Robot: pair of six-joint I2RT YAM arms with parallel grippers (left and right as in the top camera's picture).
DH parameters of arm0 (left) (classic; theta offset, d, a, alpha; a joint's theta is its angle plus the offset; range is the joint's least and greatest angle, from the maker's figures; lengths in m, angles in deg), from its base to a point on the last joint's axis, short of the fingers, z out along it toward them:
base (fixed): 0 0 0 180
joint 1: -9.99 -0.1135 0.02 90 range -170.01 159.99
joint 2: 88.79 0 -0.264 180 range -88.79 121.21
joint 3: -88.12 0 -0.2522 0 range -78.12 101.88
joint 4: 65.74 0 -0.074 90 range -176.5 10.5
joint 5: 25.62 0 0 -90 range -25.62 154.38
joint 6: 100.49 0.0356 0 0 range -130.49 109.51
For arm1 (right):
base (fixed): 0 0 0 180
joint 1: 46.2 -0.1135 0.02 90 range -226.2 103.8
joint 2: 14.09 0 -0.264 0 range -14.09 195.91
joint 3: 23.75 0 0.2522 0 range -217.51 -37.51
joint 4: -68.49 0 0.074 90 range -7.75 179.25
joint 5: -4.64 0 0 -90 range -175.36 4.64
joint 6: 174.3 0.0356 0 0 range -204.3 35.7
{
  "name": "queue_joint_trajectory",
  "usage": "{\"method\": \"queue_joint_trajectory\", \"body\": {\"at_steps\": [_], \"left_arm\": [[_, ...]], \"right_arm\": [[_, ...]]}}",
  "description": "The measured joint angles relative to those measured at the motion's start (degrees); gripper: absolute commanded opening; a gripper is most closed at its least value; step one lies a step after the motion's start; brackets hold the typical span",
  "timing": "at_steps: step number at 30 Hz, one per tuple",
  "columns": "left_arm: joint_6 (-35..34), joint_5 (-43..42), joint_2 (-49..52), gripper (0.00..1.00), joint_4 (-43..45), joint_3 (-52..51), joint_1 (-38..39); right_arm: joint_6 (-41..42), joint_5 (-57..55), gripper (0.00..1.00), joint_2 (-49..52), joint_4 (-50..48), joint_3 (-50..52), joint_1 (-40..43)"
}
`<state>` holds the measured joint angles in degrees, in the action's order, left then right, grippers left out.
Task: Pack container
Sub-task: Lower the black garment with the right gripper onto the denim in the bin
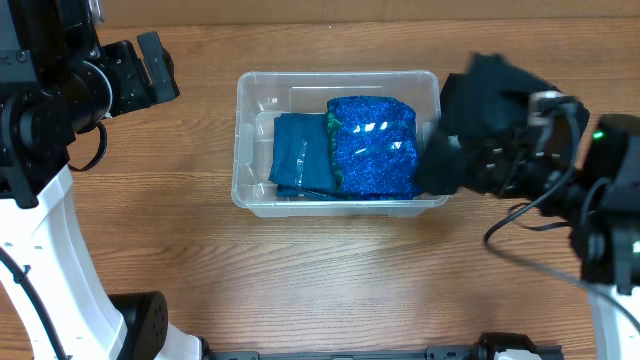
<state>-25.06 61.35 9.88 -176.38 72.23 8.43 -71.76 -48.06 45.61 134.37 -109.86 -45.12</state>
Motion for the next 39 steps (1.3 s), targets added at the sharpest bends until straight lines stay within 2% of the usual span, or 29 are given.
{"method": "queue_joint_trajectory", "body": {"at_steps": [5,9,12,17,18,19,20,23,27,30,35,39], "left_arm": [[0.0,0.0,0.0,1.00,0.0,0.0,0.0],[0.0,0.0,0.0,1.00,0.0,0.0,0.0],[0.0,0.0,0.0,1.00,0.0,0.0,0.0],[0.0,0.0,0.0,1.00,0.0,0.0,0.0],[0.0,0.0,0.0,1.00,0.0,0.0,0.0],[0.0,0.0,0.0,1.00,0.0,0.0,0.0],[0.0,0.0,0.0,1.00,0.0,0.0,0.0],[0.0,0.0,0.0,1.00,0.0,0.0,0.0],[0.0,0.0,0.0,1.00,0.0,0.0,0.0],[0.0,0.0,0.0,1.00,0.0,0.0,0.0],[0.0,0.0,0.0,1.00,0.0,0.0,0.0],[0.0,0.0,0.0,1.00,0.0,0.0,0.0]], "right_arm": [[5.2,-2.4,0.04,5.3,-11.5,0.0,-15.1],[9.4,-6.0,0.04,14.8,-20.0,0.0,-25.4],[12.1,-7.3,0.04,23.5,-26.8,0.0,-30.6],[15.4,-8.1,0.04,36.5,-35.1,0.2,-34.6],[15.8,-8.1,0.16,38.9,-36.6,0.2,-34.8],[16.2,-7.9,0.32,40.8,-37.9,0.3,-34.8],[16.8,-7.4,0.40,42.5,-38.7,0.3,-34.8],[16.0,-6.5,0.50,44.9,-37.9,0.4,-34.8],[12.3,-5.5,0.59,43.8,-33.6,0.5,-33.7],[9.6,-5.2,0.60,40.5,-29.2,0.4,-30.3],[5.1,-5.3,0.60,30.6,-18.0,-1.7,-21.2],[3.9,-5.1,0.71,23.1,-11.6,-3.3,-12.1]]}}
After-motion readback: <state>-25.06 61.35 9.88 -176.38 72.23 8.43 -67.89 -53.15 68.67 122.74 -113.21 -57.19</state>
